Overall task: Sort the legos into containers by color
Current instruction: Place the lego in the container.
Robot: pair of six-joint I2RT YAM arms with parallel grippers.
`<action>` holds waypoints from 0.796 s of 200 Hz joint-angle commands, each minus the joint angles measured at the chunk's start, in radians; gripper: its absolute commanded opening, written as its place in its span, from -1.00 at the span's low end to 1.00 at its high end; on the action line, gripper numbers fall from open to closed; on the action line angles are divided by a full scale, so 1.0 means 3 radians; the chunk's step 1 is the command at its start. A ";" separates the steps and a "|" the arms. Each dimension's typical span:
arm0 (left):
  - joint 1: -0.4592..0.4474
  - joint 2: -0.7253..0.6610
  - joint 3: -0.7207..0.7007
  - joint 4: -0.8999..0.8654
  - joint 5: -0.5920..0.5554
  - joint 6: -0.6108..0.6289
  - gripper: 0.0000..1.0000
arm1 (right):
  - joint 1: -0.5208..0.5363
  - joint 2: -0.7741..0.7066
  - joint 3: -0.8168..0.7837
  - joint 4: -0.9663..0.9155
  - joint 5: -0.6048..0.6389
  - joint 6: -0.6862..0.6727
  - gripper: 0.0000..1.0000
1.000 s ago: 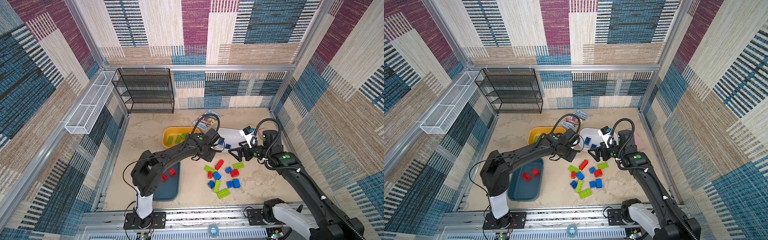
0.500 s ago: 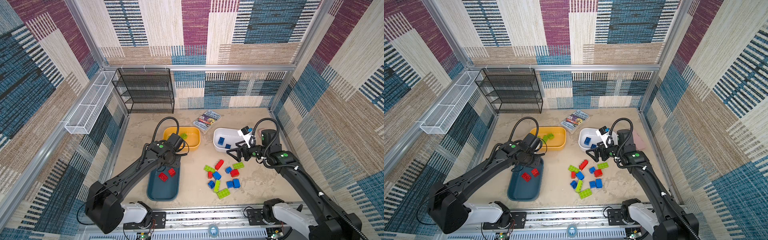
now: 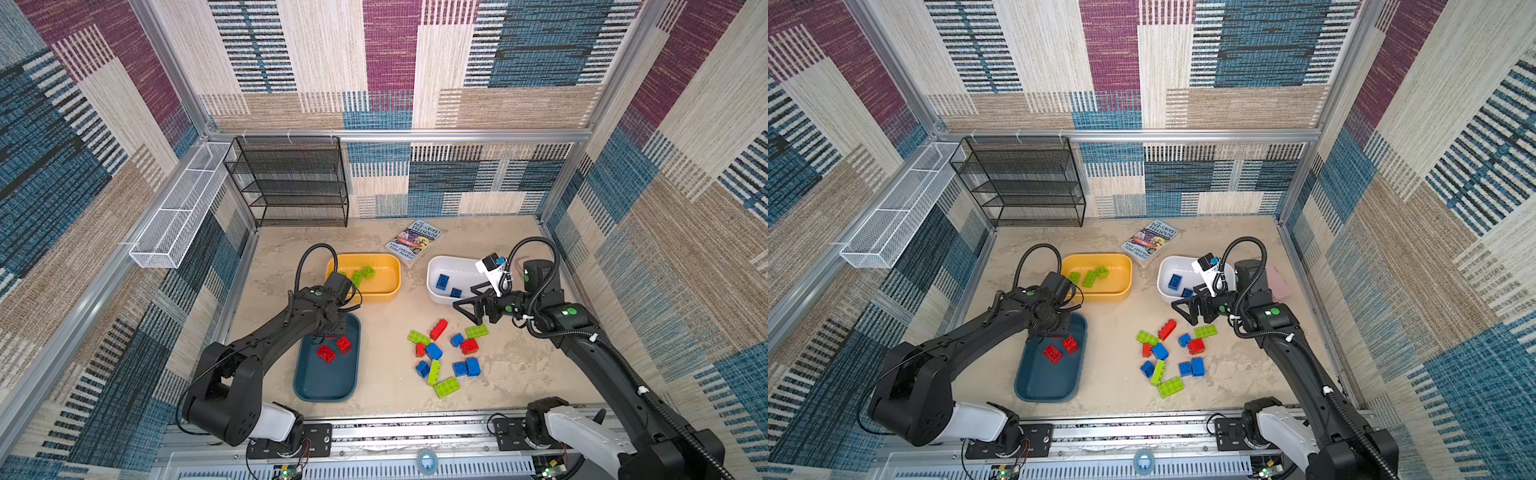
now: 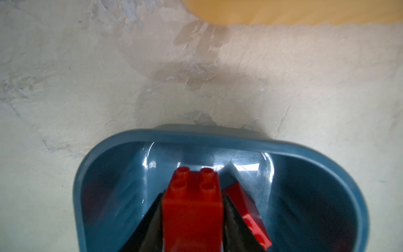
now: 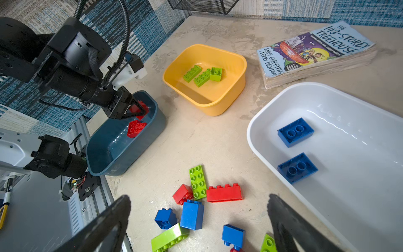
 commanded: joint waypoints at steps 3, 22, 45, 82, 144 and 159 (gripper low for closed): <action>0.0001 -0.0118 0.0063 -0.0092 0.0037 -0.0023 0.05 | 0.0001 0.0007 0.0011 0.0053 0.0018 -0.0005 0.99; -0.0032 -0.0300 0.0141 -0.0282 0.0076 -0.0013 0.14 | 0.0001 0.0000 0.0020 0.0036 0.0042 -0.0018 0.99; -0.0137 -0.0569 0.0234 -0.0484 0.0267 -0.0131 0.17 | 0.0002 -0.0001 0.0041 0.0027 0.0069 -0.0022 0.99; -0.0771 -0.0666 0.0373 -0.0478 0.0426 -0.0679 0.18 | 0.0002 0.0030 0.0063 0.0047 0.0078 -0.0006 0.99; -0.1659 0.0129 0.0904 -0.0090 0.0018 -0.1983 0.16 | 0.0002 -0.0033 0.0059 -0.0014 0.0117 -0.0011 0.99; -0.1738 0.0360 0.1031 -0.0069 -0.0026 -0.2364 0.16 | 0.0004 -0.0034 0.0072 -0.0019 0.0118 -0.0012 0.99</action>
